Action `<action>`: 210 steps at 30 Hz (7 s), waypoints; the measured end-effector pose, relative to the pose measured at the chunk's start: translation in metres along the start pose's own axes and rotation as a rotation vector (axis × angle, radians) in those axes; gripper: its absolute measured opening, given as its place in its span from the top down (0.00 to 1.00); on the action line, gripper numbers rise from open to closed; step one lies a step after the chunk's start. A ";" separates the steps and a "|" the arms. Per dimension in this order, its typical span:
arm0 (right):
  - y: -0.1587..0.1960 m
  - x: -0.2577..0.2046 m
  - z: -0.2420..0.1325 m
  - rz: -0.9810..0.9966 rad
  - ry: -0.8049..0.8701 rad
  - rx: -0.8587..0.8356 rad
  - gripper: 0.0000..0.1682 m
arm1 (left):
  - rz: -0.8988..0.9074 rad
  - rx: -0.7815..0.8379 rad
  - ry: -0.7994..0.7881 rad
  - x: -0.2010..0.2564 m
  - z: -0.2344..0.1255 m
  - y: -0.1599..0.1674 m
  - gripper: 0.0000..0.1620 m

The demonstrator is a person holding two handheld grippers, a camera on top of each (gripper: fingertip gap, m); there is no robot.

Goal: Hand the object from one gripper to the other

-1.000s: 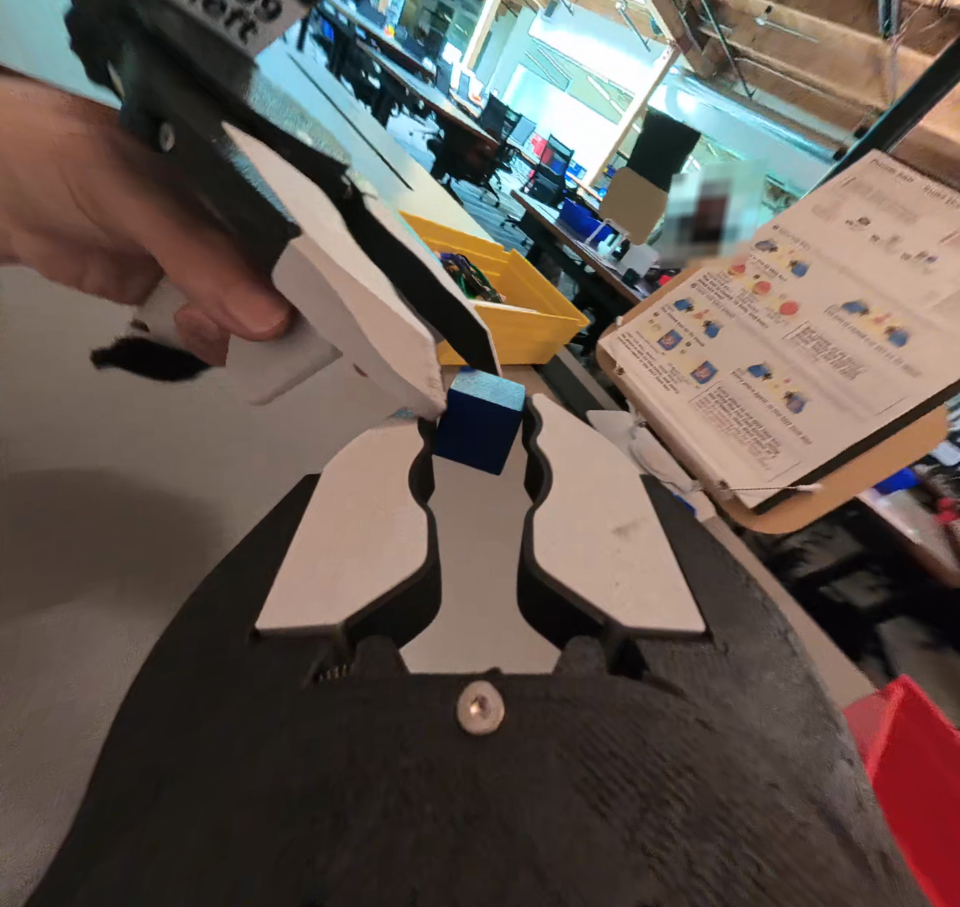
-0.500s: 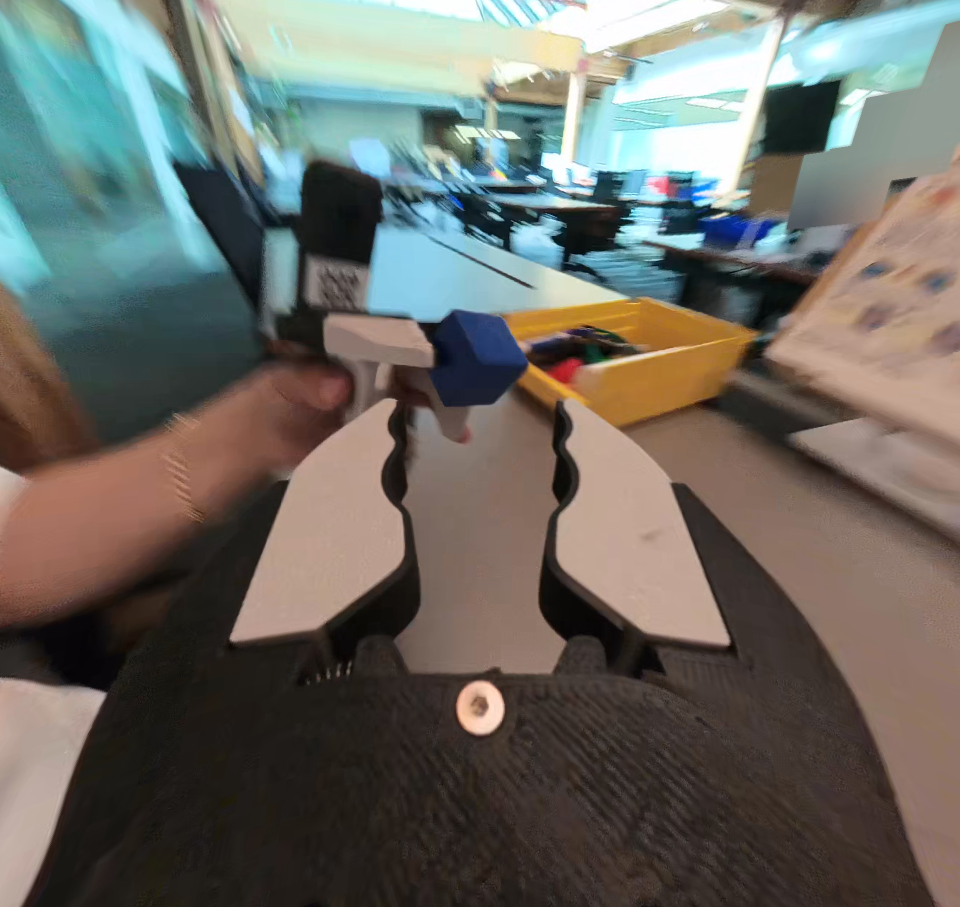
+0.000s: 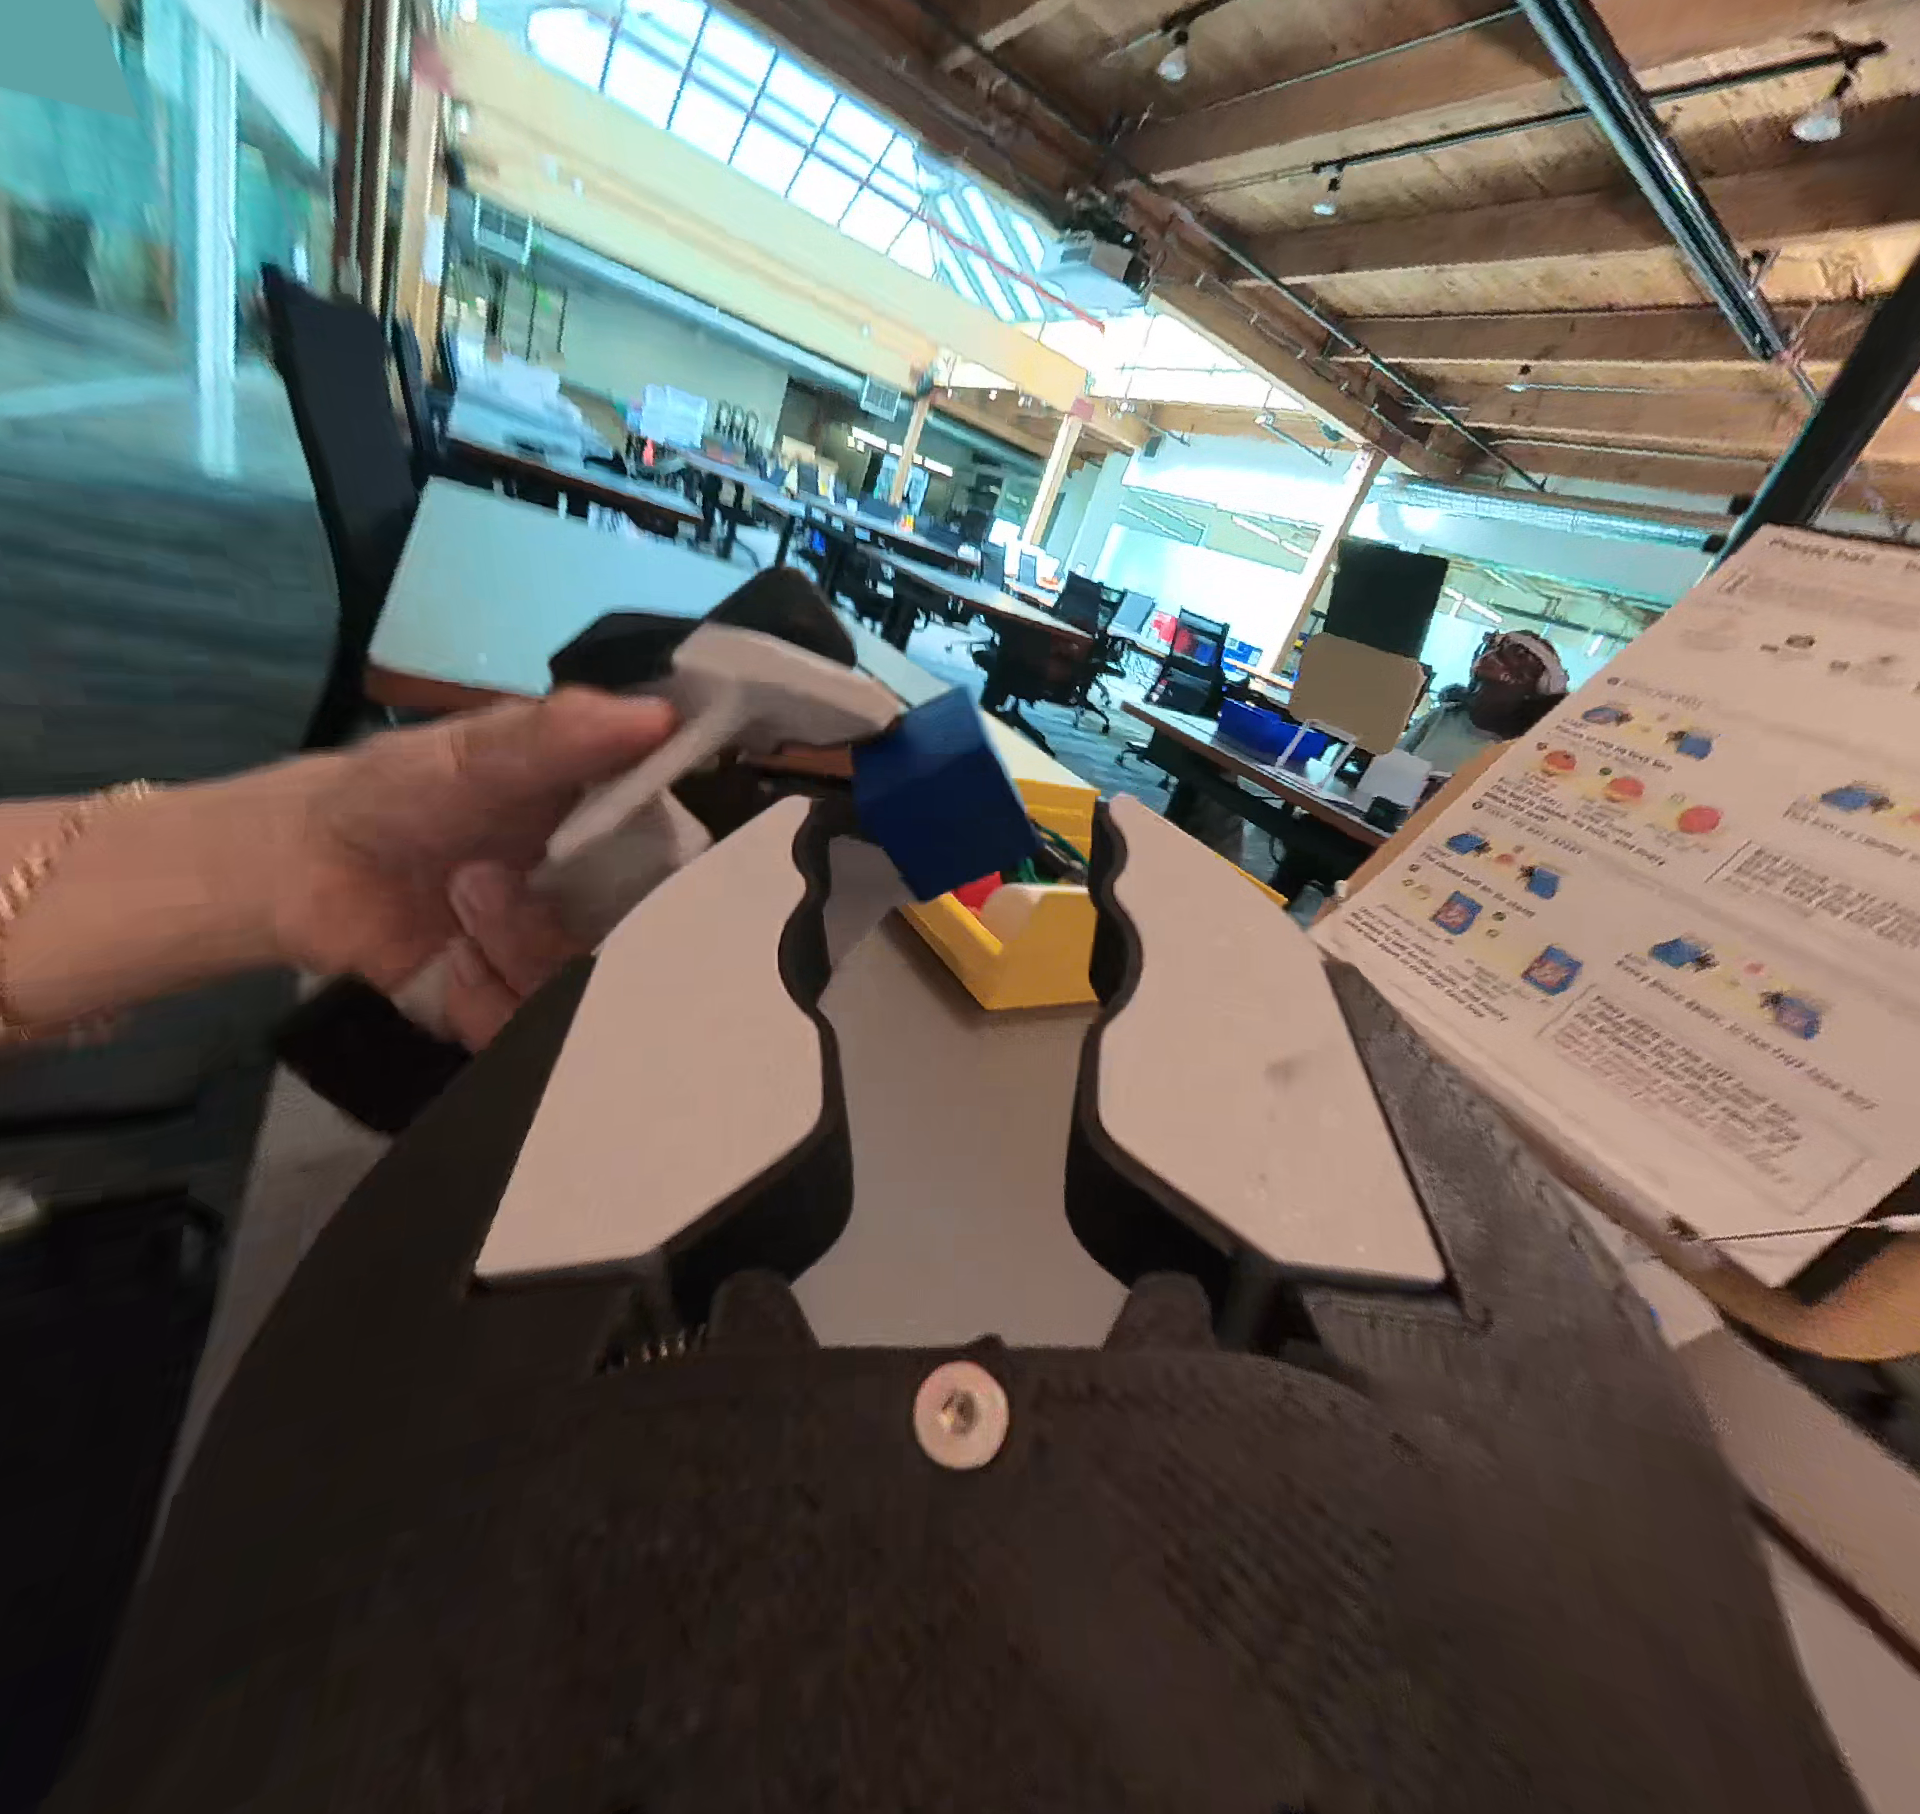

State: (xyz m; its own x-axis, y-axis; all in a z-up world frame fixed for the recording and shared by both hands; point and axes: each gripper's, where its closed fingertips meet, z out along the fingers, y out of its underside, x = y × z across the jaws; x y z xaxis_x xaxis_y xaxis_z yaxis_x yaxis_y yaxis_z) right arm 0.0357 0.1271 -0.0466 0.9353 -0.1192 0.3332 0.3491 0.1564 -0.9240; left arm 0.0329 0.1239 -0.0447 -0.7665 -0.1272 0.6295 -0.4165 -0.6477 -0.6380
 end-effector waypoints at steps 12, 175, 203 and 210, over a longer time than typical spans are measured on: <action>0.013 -0.001 0.001 0.037 -0.019 -0.120 0.83 | 0.432 -0.132 -0.167 -0.008 0.001 0.008 0.75; 0.060 -0.010 0.004 -0.329 -0.086 -0.263 0.84 | 0.463 -0.442 -0.469 -0.049 -0.042 0.019 0.64; 0.012 -0.012 0.000 0.464 -0.228 0.038 0.75 | 0.503 -0.257 -0.144 -0.016 -0.030 0.008 0.83; 0.012 -0.019 0.004 0.544 -0.262 0.049 0.76 | 0.529 -0.298 -0.037 -0.007 -0.028 0.021 0.83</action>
State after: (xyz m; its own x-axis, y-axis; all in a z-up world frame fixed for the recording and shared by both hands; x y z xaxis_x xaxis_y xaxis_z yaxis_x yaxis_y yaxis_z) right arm 0.0224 0.1356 -0.0635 0.9613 0.2350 -0.1435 -0.1866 0.1725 -0.9672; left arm 0.0157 0.1325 -0.0754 -0.8914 -0.4042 0.2051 -0.1071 -0.2518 -0.9618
